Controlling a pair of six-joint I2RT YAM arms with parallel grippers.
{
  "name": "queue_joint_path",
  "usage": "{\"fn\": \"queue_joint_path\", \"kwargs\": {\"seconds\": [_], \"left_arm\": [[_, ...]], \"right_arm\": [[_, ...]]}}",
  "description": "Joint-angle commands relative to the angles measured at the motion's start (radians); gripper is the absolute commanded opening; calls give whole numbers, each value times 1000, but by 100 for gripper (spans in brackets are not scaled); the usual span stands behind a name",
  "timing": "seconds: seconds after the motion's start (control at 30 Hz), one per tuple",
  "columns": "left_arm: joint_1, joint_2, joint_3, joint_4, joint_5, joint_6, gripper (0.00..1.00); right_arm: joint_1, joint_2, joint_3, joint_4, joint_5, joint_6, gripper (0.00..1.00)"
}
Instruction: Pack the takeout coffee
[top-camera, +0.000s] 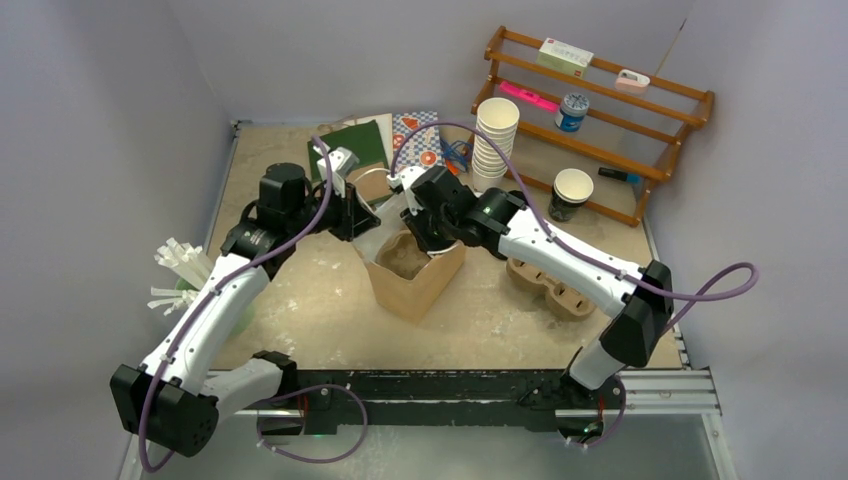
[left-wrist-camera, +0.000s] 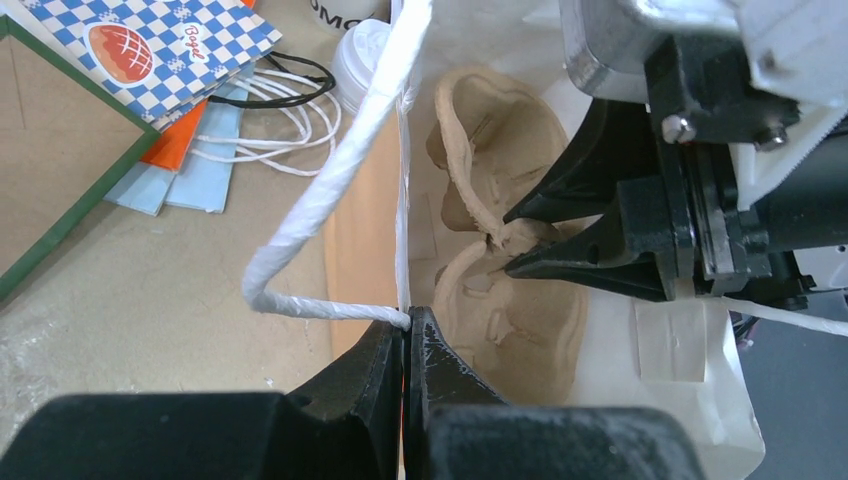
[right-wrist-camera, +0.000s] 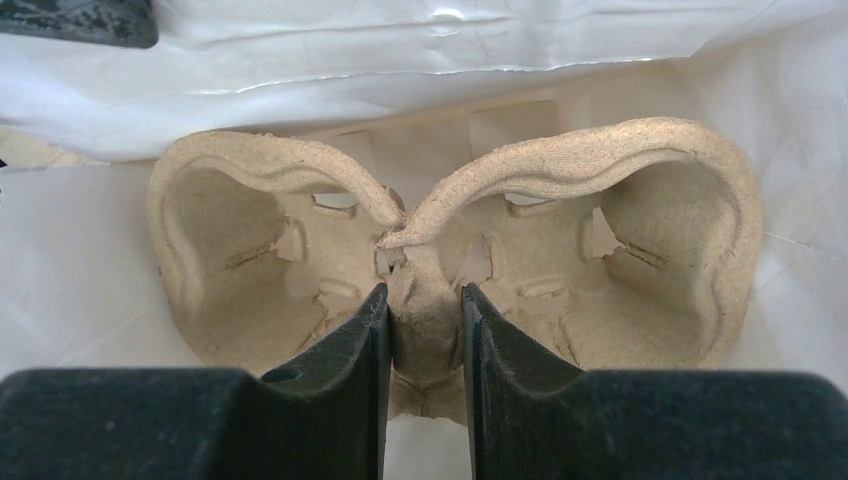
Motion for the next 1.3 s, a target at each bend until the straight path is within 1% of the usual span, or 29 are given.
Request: {"fn": "queue_joint_path", "kwargs": {"seconds": [0.0, 0.1, 0.23, 0.37, 0.5, 0.6, 0.73, 0.87, 1.07, 1.27], "left_arm": [[-6, 16, 2, 58, -29, 21, 2], [-21, 30, 6, 59, -22, 25, 2], [-48, 42, 14, 53, -36, 31, 2], [-69, 40, 21, 49, -45, 32, 2], [-81, 34, 22, 50, -51, 32, 2], [-85, 37, 21, 50, -51, 35, 2], [-88, 43, 18, 53, -48, 38, 2], [-88, 47, 21, 49, -46, 44, 2], [-88, 43, 24, 34, -55, 55, 2], [-88, 34, 25, 33, -103, 40, 2]], "right_arm": [[15, 10, 1, -25, 3, -31, 19], [16, 16, 25, -25, 5, -27, 19], [16, 44, 168, -112, -14, 11, 20], [15, 83, 270, -192, -52, 50, 22], [16, 125, 304, -251, -57, 56, 21], [16, 125, 277, -213, -50, 24, 20], [15, 118, 213, -91, -35, -50, 14], [15, 127, 179, -4, -28, -105, 13], [16, 149, 155, 2, -49, -111, 13], [16, 98, 32, 72, -31, -109, 13]]}}
